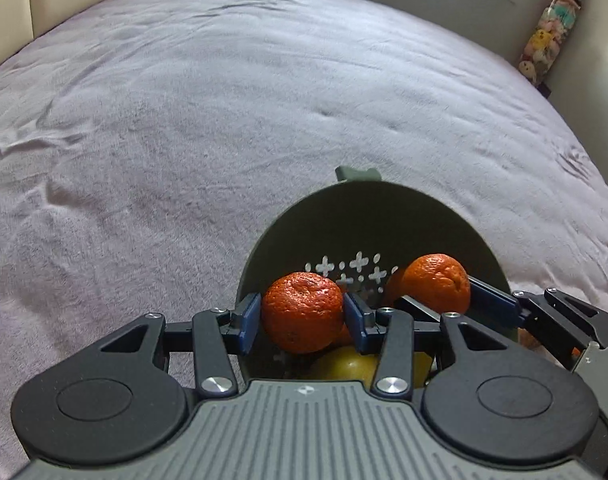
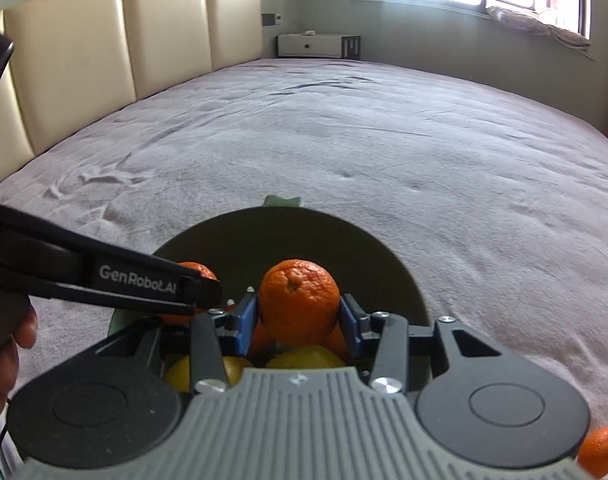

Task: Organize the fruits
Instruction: 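Lower both mandarins into the colander and open both tools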

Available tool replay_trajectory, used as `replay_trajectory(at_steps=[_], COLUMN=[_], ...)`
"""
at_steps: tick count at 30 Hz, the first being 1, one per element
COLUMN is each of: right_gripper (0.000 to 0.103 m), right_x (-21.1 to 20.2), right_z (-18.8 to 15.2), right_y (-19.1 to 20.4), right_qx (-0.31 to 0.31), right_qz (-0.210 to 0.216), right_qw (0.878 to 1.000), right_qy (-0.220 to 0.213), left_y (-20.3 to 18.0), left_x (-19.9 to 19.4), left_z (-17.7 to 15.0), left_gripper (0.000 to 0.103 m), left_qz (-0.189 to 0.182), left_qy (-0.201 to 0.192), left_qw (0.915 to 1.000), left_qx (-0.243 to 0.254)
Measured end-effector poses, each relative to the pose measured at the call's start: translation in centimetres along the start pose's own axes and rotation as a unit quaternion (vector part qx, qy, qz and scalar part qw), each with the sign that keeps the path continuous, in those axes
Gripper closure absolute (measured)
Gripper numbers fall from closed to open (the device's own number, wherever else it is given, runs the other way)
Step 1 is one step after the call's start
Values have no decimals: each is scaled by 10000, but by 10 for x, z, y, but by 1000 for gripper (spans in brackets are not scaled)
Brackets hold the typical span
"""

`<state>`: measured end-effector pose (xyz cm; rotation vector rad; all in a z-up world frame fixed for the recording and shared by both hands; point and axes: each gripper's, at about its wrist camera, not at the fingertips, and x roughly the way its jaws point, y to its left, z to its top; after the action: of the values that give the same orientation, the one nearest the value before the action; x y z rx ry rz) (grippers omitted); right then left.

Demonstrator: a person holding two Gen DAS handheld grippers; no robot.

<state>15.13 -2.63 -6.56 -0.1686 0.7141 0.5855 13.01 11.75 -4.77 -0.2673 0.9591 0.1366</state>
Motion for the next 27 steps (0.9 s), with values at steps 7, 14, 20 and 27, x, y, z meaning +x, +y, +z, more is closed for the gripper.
replay_trajectory(at_steps=[7,14,20,27], right_gripper=[62,62,62,61], right_x=[5,5,4,6], right_z=[-4,-5,-4,-3], right_y=[2,2,0,2], right_qx=[-108,-59,-2,9], right_qz=[-10,2,-11,-15], right_qw=[9999,9999,10000,10000], right_qy=[78,93,13,8], left_y=[-8,-8,-3,3], left_x=[2,2,0,-4], left_z=[-2,-1,1,3], left_gripper=[52,46,41,40], left_qz=[182,212,78,-91], left_qy=[95,180,125,-121], left_qw=[9996,9996,9998,9988], left_qx=[209,100,-129,-469])
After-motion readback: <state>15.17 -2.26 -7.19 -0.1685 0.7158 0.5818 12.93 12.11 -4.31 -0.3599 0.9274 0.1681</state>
